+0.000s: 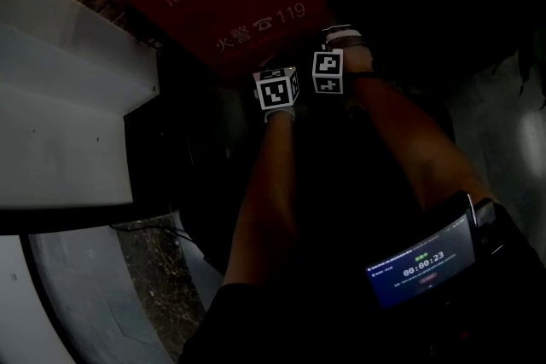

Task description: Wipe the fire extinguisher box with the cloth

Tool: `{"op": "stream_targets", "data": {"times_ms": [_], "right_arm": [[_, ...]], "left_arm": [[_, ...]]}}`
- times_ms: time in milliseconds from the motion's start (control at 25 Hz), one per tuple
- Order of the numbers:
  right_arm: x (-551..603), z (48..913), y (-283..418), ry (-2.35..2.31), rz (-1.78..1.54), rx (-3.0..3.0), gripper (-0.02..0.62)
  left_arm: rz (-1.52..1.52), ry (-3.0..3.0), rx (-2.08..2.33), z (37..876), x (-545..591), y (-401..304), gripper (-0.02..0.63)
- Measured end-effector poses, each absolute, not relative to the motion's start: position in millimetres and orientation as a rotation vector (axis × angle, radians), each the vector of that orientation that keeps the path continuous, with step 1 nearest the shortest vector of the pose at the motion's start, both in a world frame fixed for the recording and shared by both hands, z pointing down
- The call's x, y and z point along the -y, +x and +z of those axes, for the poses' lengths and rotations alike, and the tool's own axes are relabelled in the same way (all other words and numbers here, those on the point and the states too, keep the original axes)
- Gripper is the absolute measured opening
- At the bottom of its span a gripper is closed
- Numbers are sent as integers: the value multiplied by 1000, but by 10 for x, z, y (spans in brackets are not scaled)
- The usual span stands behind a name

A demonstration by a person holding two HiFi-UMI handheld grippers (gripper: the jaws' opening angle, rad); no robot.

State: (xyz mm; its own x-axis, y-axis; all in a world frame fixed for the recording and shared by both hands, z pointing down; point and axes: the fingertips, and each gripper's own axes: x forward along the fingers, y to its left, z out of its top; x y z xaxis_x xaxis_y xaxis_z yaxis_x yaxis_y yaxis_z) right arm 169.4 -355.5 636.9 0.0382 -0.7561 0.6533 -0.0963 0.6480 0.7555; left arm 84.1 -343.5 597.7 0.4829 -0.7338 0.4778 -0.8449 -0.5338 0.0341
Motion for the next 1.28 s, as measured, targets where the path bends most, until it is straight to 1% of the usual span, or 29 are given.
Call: {"op": "stream_targets", "data": {"times_ms": [120,240,480,640,800,1080,1280], "right_arm": [[3560,6323,1815,770,-576,1461,44],[3526,6172,1814,784,-609,1468,45],[3294,5432,1594,847,-731,1566,46],[3185,4700,1396,880,-814,1655,46],[3088,3828,1098,877,-965,1674,46],[2970,2453,584,853,-1194,1645,44],[2931,1471,247,828,-1388,1562,44]], "left_arm": [[614,2531,1318,5881,3387,1018,2],[599,2563,1297,5708,3333,1037,2],[508,2604,1301,4989,3100,879,2],[501,2607,1353,4353,3031,646,3],[463,2613,1395,3665,2922,412,3],[331,2700,1453,2399,2956,165,2],[203,2776,1558,1407,3012,-153,3]]}}
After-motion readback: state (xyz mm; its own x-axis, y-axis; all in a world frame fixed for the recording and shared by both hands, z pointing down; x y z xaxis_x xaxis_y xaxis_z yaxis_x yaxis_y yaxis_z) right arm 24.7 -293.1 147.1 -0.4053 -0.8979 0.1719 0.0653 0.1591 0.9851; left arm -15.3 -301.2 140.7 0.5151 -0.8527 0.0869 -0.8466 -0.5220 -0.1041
